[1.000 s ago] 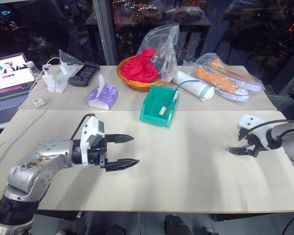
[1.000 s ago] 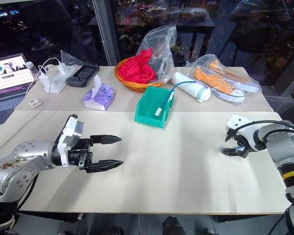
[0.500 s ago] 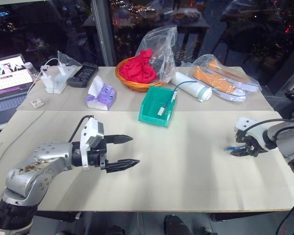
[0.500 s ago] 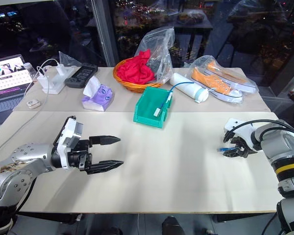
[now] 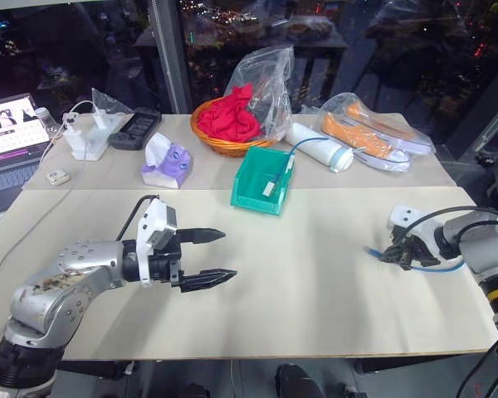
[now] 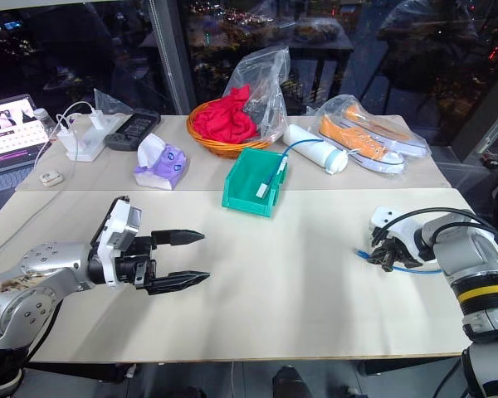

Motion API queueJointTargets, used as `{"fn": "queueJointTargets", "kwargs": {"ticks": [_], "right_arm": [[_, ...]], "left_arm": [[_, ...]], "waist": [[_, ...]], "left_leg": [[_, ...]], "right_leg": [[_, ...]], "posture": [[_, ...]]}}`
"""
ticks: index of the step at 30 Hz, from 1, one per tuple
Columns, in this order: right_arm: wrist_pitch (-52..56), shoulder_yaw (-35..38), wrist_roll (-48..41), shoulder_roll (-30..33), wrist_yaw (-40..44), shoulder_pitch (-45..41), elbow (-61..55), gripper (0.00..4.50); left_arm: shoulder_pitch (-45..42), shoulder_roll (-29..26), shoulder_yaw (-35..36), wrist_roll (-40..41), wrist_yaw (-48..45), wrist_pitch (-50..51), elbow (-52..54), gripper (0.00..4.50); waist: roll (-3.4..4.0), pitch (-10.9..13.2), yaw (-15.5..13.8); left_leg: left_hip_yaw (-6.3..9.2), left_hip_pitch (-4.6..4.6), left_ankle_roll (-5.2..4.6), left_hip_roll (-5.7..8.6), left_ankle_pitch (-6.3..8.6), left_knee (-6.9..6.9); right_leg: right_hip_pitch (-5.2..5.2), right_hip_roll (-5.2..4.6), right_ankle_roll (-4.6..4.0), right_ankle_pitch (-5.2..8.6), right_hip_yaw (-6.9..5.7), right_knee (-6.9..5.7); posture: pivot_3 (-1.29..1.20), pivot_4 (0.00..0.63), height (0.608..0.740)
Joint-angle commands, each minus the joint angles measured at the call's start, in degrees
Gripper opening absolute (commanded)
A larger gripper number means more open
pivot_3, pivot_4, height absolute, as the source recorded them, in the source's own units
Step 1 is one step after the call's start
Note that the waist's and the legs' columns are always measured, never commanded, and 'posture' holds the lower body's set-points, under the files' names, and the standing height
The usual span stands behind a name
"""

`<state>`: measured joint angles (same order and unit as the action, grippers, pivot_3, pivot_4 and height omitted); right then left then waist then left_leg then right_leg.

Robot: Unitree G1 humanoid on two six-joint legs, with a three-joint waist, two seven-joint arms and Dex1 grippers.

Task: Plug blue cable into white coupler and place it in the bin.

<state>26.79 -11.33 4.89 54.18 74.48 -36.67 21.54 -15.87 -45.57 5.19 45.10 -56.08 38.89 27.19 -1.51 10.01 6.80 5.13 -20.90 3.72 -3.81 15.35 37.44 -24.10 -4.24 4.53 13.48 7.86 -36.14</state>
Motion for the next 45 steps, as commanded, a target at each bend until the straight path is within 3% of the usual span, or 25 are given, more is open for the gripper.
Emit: {"fn": "queueJointTargets", "kwargs": {"ticks": [1,4,10,16,22,24,26,30,40,45], "right_arm": [[0.08,1.08,-4.04,-2.26,1.16,1.53,-5.43,0.03],[3.08,1.33,-6.51,-4.44,1.11,2.68,-11.74,0.03],[12.32,-7.55,-8.96,-18.02,-4.79,5.26,-29.95,0.03],[16.74,-14.79,-5.73,-25.04,-12.47,4.98,-32.70,0.03],[18.58,-15.44,-4.63,-25.43,-16.94,5.89,-32.58,0.03],[18.69,-15.49,-4.88,-25.59,-17.89,6.36,-33.04,0.94],[18.63,-15.41,-5.31,-25.17,-18.11,6.88,-34.07,1.48],[20.51,-11.72,-7.58,-25.39,-19.41,7.43,-36.98,2.81],[32.12,13.25,-23.57,-25.79,-24.38,14.09,-55.61,2.81],[35.31,19.05,-29.58,-27.77,-28.18,17.59,-61.09,2.81]], "left_arm": [[-1.25,0.08,0.21,0.10,-0.62,-0.89,0.45,4.50],[-1.39,0.14,0.35,0.08,-0.53,-0.73,0.13,4.50],[-0.94,-1.09,-0.41,-1.41,-1.78,-0.95,-0.83,4.50],[-1.10,-2.27,-3.50,-5.31,-4.48,-2.29,-2.69,4.50],[-0.53,-2.70,-7.35,-11.55,-7.04,-6.37,-6.94,4.50],[-1.53,-1.62,-9.10,-14.19,-7.24,-8.59,-9.23,4.50],[-3.14,0.01,-9.97,-14.94,-7.57,-9.37,-11.68,4.50],[-5.82,2.22,-11.35,-16.37,-9.12,-11.01,-15.96,4.50],[-12.51,8.63,-19.25,-25.04,-16.52,-21.31,-34.31,4.50],[-16.88,14.10,-22.36,-29.53,-18.39,-27.72,-42.67,4.50]], "waist": [[0.00,0.00,0.14],[0.01,0.01,0.26],[0.04,0.02,0.16],[0.03,0.01,-0.67],[0.04,0.01,-0.46],[0.02,0.00,-0.53],[0.02,0.00,-0.61],[0.01,-0.01,-0.66],[0.03,0.00,-2.00],[0.03,0.00,-2.83]], "left_leg": [[0.00,0.00,0.00,0.00,0.00,0.00],[0.02,-0.01,0.00,0.00,0.00,0.00],[0.17,-0.11,0.01,0.01,-0.01,0.01],[0.53,-0.29,0.07,0.04,-0.04,0.17],[0.62,-0.17,0.06,0.01,-0.03,0.15],[0.64,-0.17,0.06,0.01,-0.03,0.18],[0.66,-0.17,0.06,0.01,-0.03,0.24],[0.68,-0.18,0.06,0.02,-0.03,0.33],[0.82,-0.31,-0.01,0.06,0.01,0.34],[0.83,-0.33,-0.05,0.07,0.03,0.35]], "right_leg": [[-0.01,0.01,0.00,0.00,0.00,-0.01],[-0.03,0.01,0.00,0.00,0.00,-0.04],[-0.11,0.03,-0.01,0.00,-0.06,-0.09],[-0.05,-0.07,-0.02,0.00,-0.58,-0.04],[-0.02,0.00,-0.13,0.04,-0.65,-0.19],[-0.02,0.01,-0.14,0.04,-0.66,-0.27],[-0.02,0.01,-0.14,0.04,-0.67,-0.34],[-0.04,0.02,-0.16,0.06,-0.67,-0.53],[-0.12,-0.02,-0.22,0.12,-0.84,-0.52],[-0.09,-0.03,-0.23,0.13,-0.84,-0.48]], "posture": [[0.00,0.150,0.723],[0.00,0.150,0.723],[0.00,0.150,0.723],[0.00,0.150,0.723],[0.00,0.150,0.723],[0.00,0.150,0.723],[0.00,0.150,0.723],[0.00,0.150,0.723],[0.00,0.150,0.723],[0.00,0.150,0.723]]}}
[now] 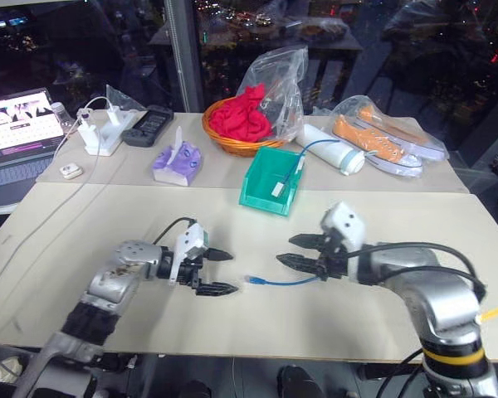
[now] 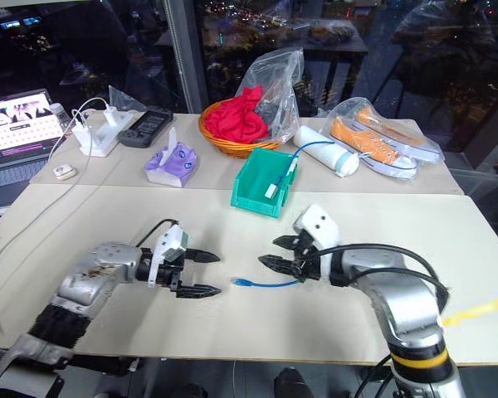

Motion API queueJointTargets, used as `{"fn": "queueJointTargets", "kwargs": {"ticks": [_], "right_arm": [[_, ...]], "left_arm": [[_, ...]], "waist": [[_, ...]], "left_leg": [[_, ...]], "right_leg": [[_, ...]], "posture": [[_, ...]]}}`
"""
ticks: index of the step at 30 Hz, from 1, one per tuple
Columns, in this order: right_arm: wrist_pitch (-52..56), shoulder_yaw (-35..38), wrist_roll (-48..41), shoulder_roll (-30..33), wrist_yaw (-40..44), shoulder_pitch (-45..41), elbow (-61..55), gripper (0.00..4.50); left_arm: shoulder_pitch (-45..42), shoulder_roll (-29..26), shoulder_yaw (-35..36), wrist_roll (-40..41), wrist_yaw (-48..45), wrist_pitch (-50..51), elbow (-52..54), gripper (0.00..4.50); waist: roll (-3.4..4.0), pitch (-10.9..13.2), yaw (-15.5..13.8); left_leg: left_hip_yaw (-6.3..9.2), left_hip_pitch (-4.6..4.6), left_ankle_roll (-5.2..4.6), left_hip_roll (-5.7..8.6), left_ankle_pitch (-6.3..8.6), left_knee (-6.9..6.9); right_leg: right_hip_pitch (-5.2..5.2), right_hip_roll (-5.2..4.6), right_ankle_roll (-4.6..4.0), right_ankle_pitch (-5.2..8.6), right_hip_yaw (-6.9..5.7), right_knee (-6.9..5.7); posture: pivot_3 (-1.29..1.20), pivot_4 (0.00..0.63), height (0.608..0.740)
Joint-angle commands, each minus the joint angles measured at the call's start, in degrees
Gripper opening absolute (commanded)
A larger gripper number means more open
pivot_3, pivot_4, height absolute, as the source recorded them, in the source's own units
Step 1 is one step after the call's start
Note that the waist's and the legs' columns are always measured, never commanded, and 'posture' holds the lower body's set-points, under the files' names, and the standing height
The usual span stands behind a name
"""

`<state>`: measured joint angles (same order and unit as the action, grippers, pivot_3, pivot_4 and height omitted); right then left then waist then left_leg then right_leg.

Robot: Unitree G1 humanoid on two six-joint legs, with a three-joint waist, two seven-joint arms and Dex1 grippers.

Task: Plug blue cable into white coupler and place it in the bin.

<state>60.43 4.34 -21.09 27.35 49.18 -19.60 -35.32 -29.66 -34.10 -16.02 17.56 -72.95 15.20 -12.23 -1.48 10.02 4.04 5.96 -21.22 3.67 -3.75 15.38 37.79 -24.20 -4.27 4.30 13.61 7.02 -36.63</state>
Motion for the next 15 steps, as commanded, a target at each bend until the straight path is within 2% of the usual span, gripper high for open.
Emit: {"fn": "queueJointTargets", "kwargs": {"ticks": [1,7,12,13,15], "right_arm": [[2.03,3.64,-4.06,-1.18,-4.02,0.88,-4.73,2.81],[3.05,3.93,-6.52,-0.97,-8.98,2.34,-7.10,2.81],[3.47,4.48,-8.55,-0.30,-11.60,2.76,-8.33,2.81],[3.49,4.58,-9.00,-0.09,-11.97,2.81,-8.43,2.86],[3.42,4.64,-9.75,0.28,-12.60,2.85,-8.45,2.86]], "left_arm": [[-4.06,3.77,-1.53,-2.47,-1.96,-4.87,-4.80,4.50],[-8.38,7.99,-3.93,-7.36,-4.56,-12.13,-15.23,4.50],[-9.29,8.18,-5.17,-10.44,-7.43,-15.82,-20.20,4.50],[-9.14,7.88,-5.24,-10.66,-8.08,-16.03,-20.24,3.98],[-9.02,7.68,-5.13,-10.94,-8.93,-16.25,-20.35,3.52]], "waist": [[0.00,0.00,-0.11],[0.00,0.00,0.00],[0.00,0.00,-0.12],[0.00,0.00,-0.10],[0.00,0.00,0.00]], "left_leg": [[0.00,0.00,0.00,0.00,0.00,0.00],[0.00,-0.02,-0.02,0.01,0.01,0.01],[0.00,0.02,-0.04,0.01,0.02,0.01],[0.00,0.01,-0.04,0.01,0.02,0.01],[0.00,0.02,-0.05,0.01,0.02,0.01]], "right_leg": [[0.01,0.00,0.00,0.00,0.00,0.02],[0.01,0.00,0.00,0.01,0.00,0.01],[0.06,0.00,0.00,0.02,0.00,0.01],[0.06,0.00,0.01,0.02,0.01,0.01],[0.05,0.00,0.01,0.02,0.01,0.02]], "posture": [[0.00,0.150,0.723],[0.00,0.150,0.723],[0.00,0.150,0.723],[0.00,0.150,0.723],[0.00,0.150,0.723]]}}
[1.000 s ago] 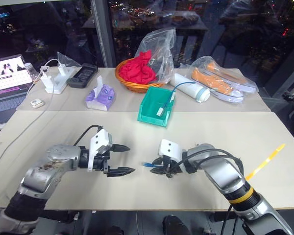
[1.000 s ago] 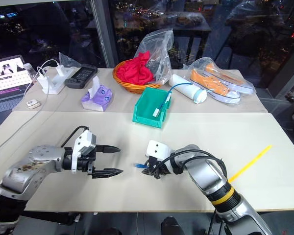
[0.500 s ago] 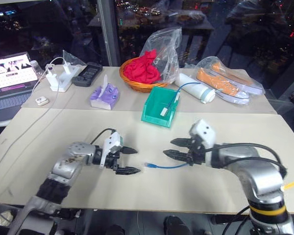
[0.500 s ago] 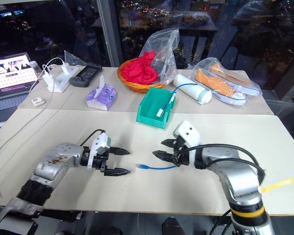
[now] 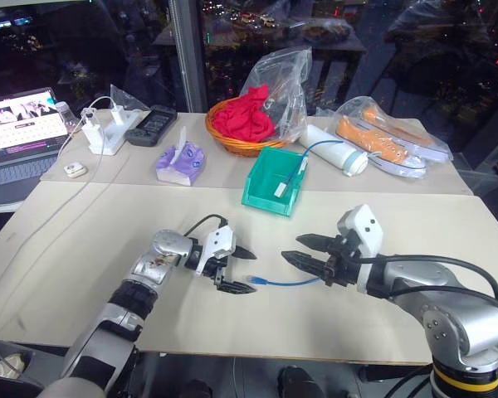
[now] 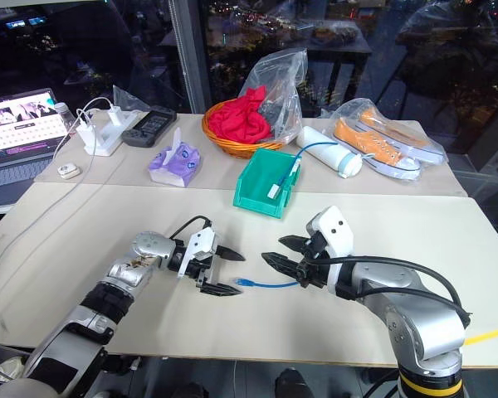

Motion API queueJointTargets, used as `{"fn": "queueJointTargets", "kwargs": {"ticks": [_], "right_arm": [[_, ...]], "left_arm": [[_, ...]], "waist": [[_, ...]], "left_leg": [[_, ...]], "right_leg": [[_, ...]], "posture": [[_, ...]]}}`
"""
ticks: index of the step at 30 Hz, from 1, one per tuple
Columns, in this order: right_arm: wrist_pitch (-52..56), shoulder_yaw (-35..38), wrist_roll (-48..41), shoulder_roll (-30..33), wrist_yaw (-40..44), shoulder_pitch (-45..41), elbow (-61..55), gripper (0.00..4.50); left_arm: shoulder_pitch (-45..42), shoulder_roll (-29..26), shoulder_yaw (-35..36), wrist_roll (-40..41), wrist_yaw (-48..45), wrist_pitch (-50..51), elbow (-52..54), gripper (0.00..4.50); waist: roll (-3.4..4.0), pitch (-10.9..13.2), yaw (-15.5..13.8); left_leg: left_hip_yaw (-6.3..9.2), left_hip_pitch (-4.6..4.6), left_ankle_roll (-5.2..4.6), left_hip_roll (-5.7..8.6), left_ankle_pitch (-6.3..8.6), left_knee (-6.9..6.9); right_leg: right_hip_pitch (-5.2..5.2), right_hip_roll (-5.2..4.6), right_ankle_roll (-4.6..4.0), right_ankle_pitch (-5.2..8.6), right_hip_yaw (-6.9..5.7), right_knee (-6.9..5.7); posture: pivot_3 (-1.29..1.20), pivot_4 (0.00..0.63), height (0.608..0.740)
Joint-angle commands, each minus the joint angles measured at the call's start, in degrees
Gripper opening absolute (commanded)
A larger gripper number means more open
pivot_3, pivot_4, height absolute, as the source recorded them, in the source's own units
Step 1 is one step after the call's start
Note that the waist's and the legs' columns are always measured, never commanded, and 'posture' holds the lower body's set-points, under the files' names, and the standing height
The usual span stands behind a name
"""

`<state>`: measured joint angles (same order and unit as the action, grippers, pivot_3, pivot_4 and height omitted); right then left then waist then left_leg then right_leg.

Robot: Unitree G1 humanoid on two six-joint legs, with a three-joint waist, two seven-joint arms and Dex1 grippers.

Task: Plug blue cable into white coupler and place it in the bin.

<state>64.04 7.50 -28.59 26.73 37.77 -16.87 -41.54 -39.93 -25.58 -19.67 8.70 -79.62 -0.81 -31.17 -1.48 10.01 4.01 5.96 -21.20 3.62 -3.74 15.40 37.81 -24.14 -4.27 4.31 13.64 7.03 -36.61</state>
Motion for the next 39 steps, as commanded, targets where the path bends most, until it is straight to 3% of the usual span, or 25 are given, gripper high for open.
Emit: {"fn": "queueJointTargets", "kwargs": {"ticks": [1,10,18,21,28,32,39], "right_arm": [[-0.23,1.48,-2.56,1.07,-1.50,0.13,-2.18,2.86],[-1.31,0.77,-4.77,2.58,-3.60,-0.29,-0.87,2.86],[-1.57,0.91,-6.28,3.17,-4.75,-0.44,-0.22,2.86],[-0.63,4.16,-9.71,2.19,-4.99,0.30,-1.06,2.86],[1.56,17.72,-36.48,1.05,-8.30,12.71,-9.04,2.86],[-1.95,17.31,-50.17,2.82,-17.43,21.27,-11.17,2.86],[-13.46,5.70,-62.87,-2.70,-45.49,27.33,-8.34,2.86]], "left_arm": [[1.29,-0.86,-1.36,-2.16,-2.48,-0.29,-1.42,3.11],[2.75,-1.13,-1.04,-2.19,-3.33,1.45,0.87,0.12],[3.57,0.52,1.52,0.34,-1.27,5.06,5.46,0.12],[3.59,0.85,2.54,1.09,-0.01,6.35,9.20,0.12],[6.02,1.03,5.45,4.36,4.44,12.68,20.90,0.12],[9.17,0.84,7.54,4.78,8.88,14.93,25.33,0.12],[17.96,1.09,9.56,8.89,15.49,20.69,40.23,0.12]], "waist": [[0.00,0.00,0.02],[0.00,0.00,0.02],[0.00,0.00,-0.09],[0.00,0.00,-0.15],[-0.01,0.01,-0.79],[0.00,0.00,-0.44],[0.00,0.00,-0.07]], "left_leg": [[0.00,0.00,-0.02,0.00,0.01,0.00],[0.01,0.01,-0.03,0.00,0.02,0.00],[0.01,0.01,-0.03,0.00,0.02,0.00],[0.01,-0.02,-0.03,0.00,0.02,0.00],[0.06,-0.11,-0.09,-0.01,0.05,0.00],[0.05,-0.04,-0.19,-0.01,0.11,0.00],[0.05,-0.01,-0.18,-0.02,0.10,0.00]], "right_leg": [[0.00,0.01,0.00,0.00,0.00,-0.02],[0.00,0.01,0.00,0.02,0.00,-0.02],[0.00,0.01,0.01,0.02,0.00,-0.02],[0.00,0.00,0.01,0.03,-0.01,0.01],[-0.03,-0.02,0.01,0.03,-0.05,0.01],[0.00,0.00,0.01,0.05,-0.03,0.00],[0.00,0.02,-0.01,0.10,0.02,-0.06]], "posture": [[0.00,0.150,0.723],[0.00,0.150,0.723],[0.00,0.150,0.723],[0.00,0.150,0.723],[0.00,0.150,0.723],[0.00,0.150,0.723],[0.00,0.150,0.723]]}}
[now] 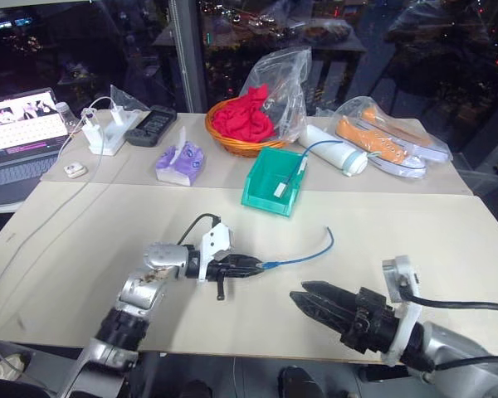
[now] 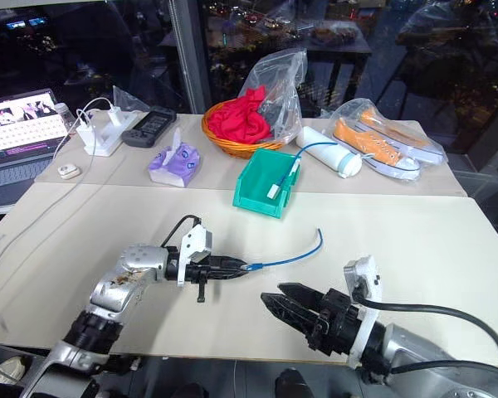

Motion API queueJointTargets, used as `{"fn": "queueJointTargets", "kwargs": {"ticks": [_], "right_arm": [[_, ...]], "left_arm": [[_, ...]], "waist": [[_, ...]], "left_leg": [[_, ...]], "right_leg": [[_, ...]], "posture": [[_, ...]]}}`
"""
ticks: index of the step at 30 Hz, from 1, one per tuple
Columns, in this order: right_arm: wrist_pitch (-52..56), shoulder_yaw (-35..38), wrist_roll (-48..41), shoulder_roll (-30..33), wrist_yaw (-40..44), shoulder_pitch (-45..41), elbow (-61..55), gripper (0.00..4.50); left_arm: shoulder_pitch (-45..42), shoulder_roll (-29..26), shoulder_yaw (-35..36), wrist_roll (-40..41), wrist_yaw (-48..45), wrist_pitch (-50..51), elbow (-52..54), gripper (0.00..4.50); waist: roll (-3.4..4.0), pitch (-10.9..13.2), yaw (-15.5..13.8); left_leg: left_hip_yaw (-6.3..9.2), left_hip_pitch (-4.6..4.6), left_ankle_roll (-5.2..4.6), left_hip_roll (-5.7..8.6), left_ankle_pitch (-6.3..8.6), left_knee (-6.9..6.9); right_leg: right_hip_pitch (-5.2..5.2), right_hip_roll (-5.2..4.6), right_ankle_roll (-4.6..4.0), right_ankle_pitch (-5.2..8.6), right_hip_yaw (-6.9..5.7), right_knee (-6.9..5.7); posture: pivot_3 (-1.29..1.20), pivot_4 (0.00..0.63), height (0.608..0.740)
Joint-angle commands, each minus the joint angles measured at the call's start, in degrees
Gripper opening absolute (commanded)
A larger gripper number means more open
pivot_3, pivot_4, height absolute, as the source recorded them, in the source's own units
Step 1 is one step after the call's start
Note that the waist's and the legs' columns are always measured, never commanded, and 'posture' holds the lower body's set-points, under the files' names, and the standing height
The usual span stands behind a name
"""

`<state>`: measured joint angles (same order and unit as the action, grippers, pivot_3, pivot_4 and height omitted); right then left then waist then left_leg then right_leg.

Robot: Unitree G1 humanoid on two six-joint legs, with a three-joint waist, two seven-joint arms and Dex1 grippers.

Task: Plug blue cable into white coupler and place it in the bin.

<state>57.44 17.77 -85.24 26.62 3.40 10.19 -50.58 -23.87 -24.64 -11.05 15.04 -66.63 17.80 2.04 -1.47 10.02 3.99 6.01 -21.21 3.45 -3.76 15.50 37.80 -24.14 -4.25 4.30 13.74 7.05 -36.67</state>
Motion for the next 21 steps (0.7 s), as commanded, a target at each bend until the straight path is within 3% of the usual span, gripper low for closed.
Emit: {"fn": "queueJointTargets", "kwargs": {"ticks": [1,9,21], "right_arm": [[-8.45,-6.06,-8.14,-3.10,-13.87,0.54,1.34,2.86],[-16.53,-13.18,-11.98,-4.93,-24.40,0.15,5.50,2.86],[-21.83,-16.05,-9.71,-5.42,-25.92,-5.80,9.59,2.86]], "left_arm": [[2.33,0.46,1.00,2.85,3.61,2.70,7.99,0.12],[1.61,2.96,0.51,2.85,9.90,3.01,10.44,0.12],[-0.24,3.48,-2.83,2.77,10.16,2.63,10.77,0.12]], "waist": [[0.00,0.00,-0.09],[0.00,0.00,-0.23],[0.01,0.00,-0.14]], "left_leg": [[0.00,0.00,0.00,0.00,0.00,0.00],[0.00,-0.04,0.00,0.01,0.00,0.00],[0.01,-0.04,0.00,0.00,0.00,-0.01]], "right_leg": [[0.00,0.00,0.01,0.01,-0.01,0.00],[-0.01,-0.01,0.01,0.03,-0.02,0.08],[-0.01,0.01,-0.01,0.06,-0.02,0.07]], "posture": [[0.00,0.150,0.723],[0.00,0.150,0.723],[0.00,0.150,0.723]]}}
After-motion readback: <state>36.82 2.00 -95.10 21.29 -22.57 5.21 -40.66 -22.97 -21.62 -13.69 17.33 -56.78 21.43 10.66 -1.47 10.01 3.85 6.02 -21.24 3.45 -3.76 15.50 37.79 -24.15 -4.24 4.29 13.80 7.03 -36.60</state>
